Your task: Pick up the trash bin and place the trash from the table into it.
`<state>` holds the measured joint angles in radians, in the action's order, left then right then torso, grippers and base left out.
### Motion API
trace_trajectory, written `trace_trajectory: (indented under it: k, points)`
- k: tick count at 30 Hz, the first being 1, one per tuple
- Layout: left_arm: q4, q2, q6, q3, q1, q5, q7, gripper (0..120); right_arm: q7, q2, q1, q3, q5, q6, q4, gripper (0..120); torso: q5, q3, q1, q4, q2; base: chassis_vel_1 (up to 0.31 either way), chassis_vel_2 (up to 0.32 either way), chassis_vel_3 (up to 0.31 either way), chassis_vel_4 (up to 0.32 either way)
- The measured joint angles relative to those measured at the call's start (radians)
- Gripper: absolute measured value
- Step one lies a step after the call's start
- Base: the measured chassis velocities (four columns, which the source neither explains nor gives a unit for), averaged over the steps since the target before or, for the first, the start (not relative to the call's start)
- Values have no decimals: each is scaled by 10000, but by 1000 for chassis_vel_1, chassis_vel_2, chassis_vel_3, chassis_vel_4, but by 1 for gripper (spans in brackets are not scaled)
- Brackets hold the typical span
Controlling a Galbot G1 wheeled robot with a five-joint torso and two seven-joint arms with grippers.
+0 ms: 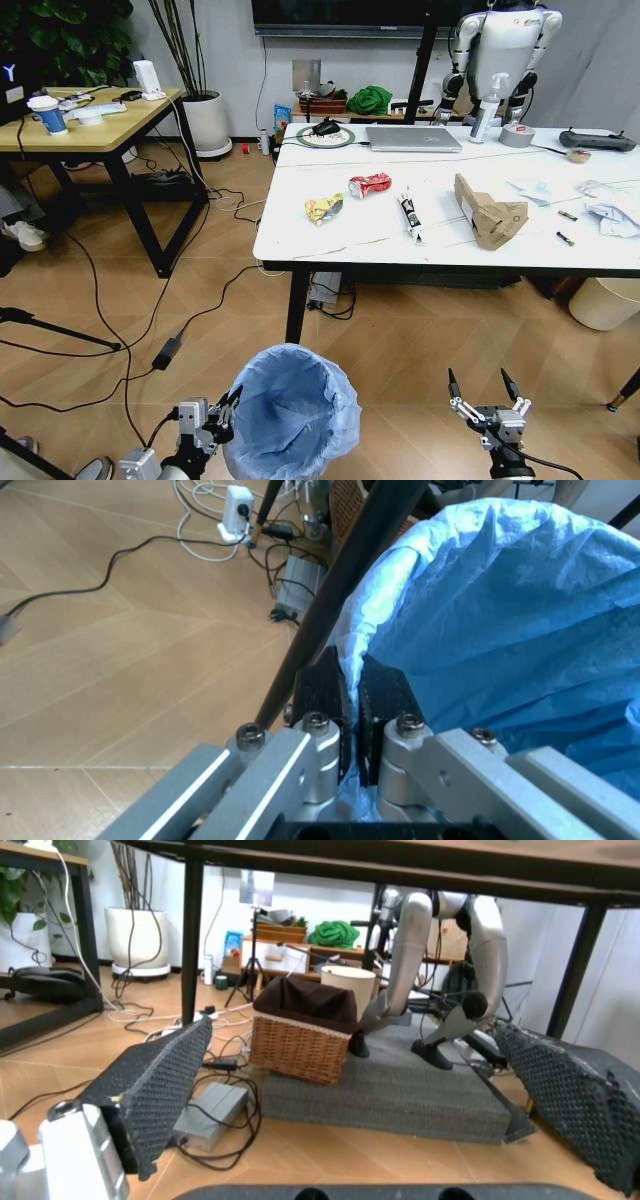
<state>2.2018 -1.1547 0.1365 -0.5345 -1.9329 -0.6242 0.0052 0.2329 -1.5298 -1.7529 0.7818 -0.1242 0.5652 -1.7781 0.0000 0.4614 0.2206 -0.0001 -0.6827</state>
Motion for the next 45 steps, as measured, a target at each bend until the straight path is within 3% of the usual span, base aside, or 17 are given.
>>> trace_trajectory:
  k: [22, 45]
  points:
    - [125, -163, -37, -12, -87, 136, 9, 0, 4, 57, -187, 16, -6, 13, -279, 100, 1, 546, 380, 0, -927, 0, 0, 0, 0]
    - [-108, -151, -378, -129, 114, 1004, 108, 0, 6, 103, -138, 7, -6, -52, -272, 100, 0, 1166, 838, 0, -2005, 0, 0, 0, 0]
